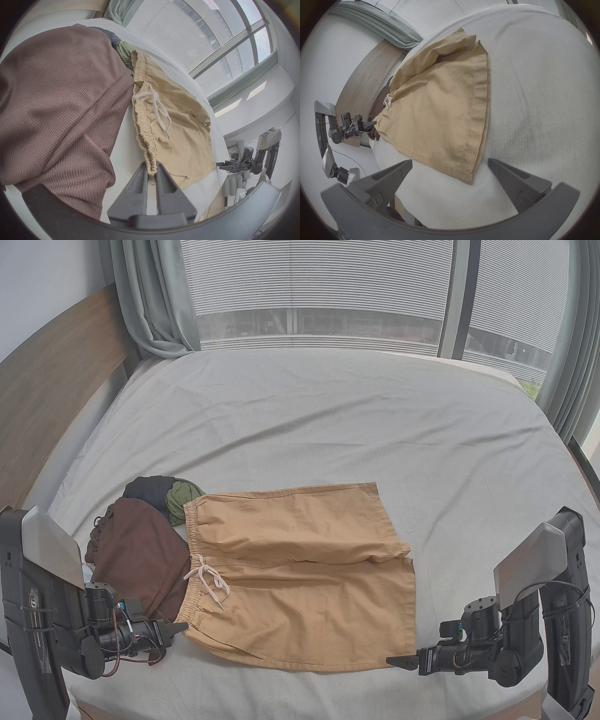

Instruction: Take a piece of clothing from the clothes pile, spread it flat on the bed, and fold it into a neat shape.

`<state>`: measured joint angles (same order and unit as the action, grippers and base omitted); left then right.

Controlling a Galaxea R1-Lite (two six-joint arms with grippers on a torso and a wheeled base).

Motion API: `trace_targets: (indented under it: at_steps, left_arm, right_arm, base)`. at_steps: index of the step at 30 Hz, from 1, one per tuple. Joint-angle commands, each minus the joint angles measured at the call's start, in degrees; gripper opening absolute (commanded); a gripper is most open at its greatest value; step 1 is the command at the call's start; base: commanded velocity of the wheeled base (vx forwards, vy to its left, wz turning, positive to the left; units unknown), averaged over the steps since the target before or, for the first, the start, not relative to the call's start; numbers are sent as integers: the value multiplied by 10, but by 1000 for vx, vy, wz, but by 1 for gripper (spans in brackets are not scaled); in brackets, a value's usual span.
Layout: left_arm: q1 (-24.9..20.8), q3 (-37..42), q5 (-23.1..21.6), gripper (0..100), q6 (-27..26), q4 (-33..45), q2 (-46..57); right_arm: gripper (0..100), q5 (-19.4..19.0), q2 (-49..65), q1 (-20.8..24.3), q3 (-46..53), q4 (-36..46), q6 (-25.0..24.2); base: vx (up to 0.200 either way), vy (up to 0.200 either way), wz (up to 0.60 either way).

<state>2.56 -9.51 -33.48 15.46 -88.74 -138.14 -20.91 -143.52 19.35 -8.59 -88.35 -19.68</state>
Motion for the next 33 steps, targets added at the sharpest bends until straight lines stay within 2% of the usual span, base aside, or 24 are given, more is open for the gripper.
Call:
trace_targets:
  at_steps: [1,2,20,26,33]
  left_arm:
    - [1,-2,0,0,0,0,1]
    - [1,-2,0,0,0,0,1]
    - [0,-4,-1,0,3,0,3]
    - [-5,27,-7,0,34,1,55]
    - [-5,63,-7,0,6,2,61]
  right_arm:
    - [100,-3,-4,3,1,1,-2]
    - [0,-3,-4,3,1,1,-3]
    - [0,1,3,-4,5,1,-3]
    - [0,1,53,1,60,2,0]
    - [0,1,69,1,86,11,3]
  base:
    - [0,0,0]
    - [0,0,0]
    - [0,0,0]
    - [0,0,0]
    - [0,0,0]
